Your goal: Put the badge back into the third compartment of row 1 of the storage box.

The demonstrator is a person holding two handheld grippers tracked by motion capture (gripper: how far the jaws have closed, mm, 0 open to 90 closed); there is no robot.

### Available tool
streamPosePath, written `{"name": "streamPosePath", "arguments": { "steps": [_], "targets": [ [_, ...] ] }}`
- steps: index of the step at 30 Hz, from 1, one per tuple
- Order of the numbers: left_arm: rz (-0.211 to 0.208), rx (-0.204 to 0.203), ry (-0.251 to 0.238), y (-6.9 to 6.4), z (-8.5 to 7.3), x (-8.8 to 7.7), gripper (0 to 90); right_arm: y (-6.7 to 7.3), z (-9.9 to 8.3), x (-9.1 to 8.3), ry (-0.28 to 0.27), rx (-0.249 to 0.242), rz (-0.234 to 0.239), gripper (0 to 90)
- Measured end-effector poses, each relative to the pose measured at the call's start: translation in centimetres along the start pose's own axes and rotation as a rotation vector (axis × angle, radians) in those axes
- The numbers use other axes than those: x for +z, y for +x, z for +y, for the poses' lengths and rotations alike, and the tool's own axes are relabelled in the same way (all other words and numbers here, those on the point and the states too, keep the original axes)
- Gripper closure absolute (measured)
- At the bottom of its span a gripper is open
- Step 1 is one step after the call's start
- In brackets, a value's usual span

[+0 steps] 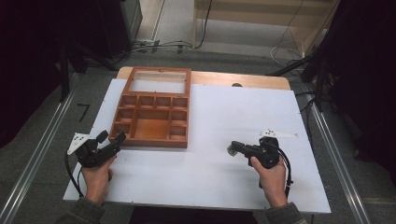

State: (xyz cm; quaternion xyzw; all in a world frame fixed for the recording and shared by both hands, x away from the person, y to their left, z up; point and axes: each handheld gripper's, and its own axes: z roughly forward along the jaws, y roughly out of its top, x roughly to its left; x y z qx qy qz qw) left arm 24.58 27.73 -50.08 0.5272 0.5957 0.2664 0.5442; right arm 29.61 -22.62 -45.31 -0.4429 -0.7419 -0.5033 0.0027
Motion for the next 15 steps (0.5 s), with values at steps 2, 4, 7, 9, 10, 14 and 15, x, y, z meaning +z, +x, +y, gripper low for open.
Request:
{"name": "streamPosePath", "arguments": {
  "steps": [2,4,7,9,10,14,15],
  "targets": [
    [0.0,0.0,0.0,0.0,0.0,0.0,20.9,0.3,0.4,0.3,-0.001,-0.005,0.007,86.2],
    [-0.001,0.001,0.0,0.0,0.0,0.0,20.8,0.6,0.9,0.8,-0.004,-0.013,0.013,86.2],
    [-0.001,0.0,0.001,0.0,0.0,0.0,20.9,0.9,1.4,1.4,0.002,-0.018,0.019,86.2],
    [-0.001,0.001,0.002,0.0,0.0,0.0,20.9,1.0,1.5,1.6,0.004,-0.017,0.022,86.2],
    [-0.002,0.0,0.002,0.0,0.0,0.0,20.9,1.0,1.7,1.9,0.004,-0.019,0.022,86.2],
    [-0.003,0.001,0.002,0.0,0.0,0.0,20.8,1.2,2.3,2.9,0.013,-0.018,0.029,86.2],
    [-0.003,0.0,0.0,0.0,0.0,0.0,20.8,1.2,2.4,3.0,0.013,-0.021,0.029,86.2]
  ]
}}
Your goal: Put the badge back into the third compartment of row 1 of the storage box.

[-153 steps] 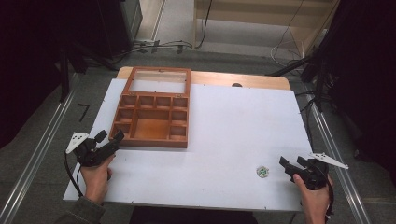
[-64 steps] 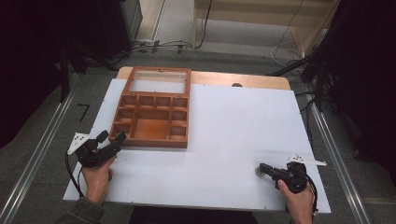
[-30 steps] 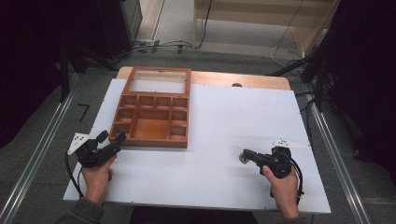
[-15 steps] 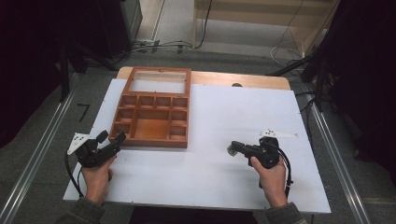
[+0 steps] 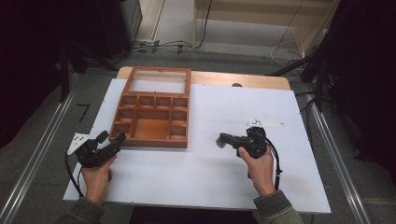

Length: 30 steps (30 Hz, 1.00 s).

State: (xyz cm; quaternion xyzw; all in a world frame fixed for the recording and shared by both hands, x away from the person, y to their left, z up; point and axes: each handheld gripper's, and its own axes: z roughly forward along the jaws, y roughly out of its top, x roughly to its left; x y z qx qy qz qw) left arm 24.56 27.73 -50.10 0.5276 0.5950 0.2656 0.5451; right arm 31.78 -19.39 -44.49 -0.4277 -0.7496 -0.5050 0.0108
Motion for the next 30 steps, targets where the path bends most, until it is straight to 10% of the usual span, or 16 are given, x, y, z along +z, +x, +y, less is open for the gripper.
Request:
{"name": "streamPosePath", "arguments": {
  "steps": [30],
  "targets": [
    [-0.003,-0.001,-0.001,0.0,0.1,-0.2,20.8,1.2,3.1,4.6,0.015,-0.022,0.027,86.2]
  ]
}}
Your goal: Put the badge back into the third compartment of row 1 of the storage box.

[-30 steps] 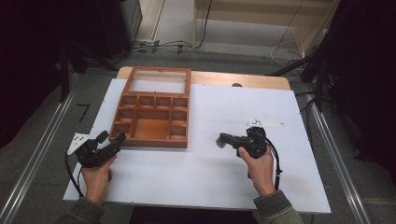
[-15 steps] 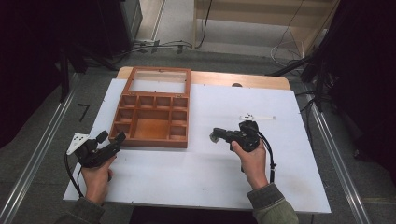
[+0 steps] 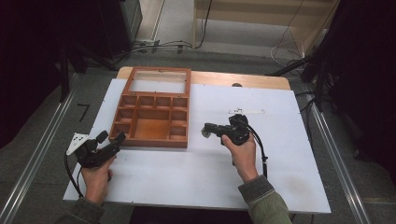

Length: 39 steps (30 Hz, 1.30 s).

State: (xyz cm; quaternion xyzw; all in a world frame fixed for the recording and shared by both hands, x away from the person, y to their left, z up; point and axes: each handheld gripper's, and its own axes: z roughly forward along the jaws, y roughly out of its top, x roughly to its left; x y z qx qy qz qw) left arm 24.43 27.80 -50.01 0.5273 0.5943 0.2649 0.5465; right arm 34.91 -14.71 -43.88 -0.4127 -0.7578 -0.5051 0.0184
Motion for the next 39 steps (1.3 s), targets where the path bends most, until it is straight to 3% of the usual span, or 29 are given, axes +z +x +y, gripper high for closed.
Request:
{"name": "streamPosePath", "arguments": {
  "steps": [39],
  "targets": [
    [-0.006,-0.012,-0.004,0.1,0.0,-0.1,20.9,1.6,3.9,5.0,0.004,-0.016,0.029,86.2]
  ]
}}
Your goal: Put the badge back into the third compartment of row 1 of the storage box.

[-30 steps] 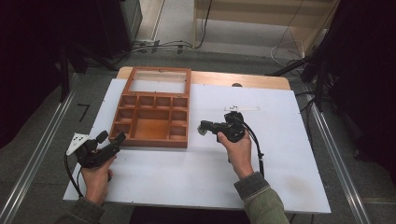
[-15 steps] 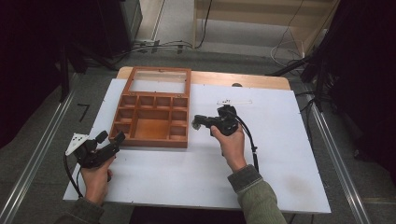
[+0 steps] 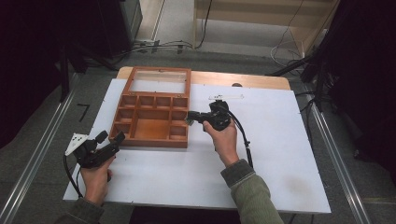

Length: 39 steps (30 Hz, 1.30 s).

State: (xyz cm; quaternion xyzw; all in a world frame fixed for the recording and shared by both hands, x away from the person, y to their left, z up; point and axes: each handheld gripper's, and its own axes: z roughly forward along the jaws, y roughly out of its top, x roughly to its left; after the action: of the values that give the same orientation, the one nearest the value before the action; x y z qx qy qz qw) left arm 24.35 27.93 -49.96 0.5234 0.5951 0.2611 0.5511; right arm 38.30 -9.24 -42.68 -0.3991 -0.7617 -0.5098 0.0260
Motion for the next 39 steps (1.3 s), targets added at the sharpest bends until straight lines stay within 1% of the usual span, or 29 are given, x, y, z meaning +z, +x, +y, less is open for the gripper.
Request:
{"name": "streamPosePath", "arguments": {
  "steps": [9,12,13,17,18,28,39],
  "targets": [
    [-0.003,0.0,0.0,0.0,0.0,0.0,20.9,0.2,0.9,1.6,0.007,0.001,0.008,86.2],
    [-0.004,-0.002,0.0,0.0,0.0,0.0,20.9,0.2,1.0,1.8,0.005,0.004,0.014,86.2],
    [-0.004,-0.003,-0.001,0.0,0.0,0.0,20.9,0.2,1.1,2.2,0.01,0.002,0.012,86.2],
    [-0.006,0.0,-0.001,0.0,0.0,0.0,20.8,0.2,1.3,2.6,0.012,0.002,0.011,86.2],
    [-0.006,0.0,0.0,0.0,0.0,0.0,20.9,0.2,1.5,3.0,0.011,0.001,0.014,86.2],
    [-0.008,0.0,0.001,-0.1,0.0,0.0,20.8,0.4,2.2,4.6,0.014,-0.001,0.018,86.2],
    [-0.009,-0.003,-0.002,0.0,0.0,0.0,20.9,0.2,3.2,6.5,0.01,0.011,0.017,86.2]
  ]
}}
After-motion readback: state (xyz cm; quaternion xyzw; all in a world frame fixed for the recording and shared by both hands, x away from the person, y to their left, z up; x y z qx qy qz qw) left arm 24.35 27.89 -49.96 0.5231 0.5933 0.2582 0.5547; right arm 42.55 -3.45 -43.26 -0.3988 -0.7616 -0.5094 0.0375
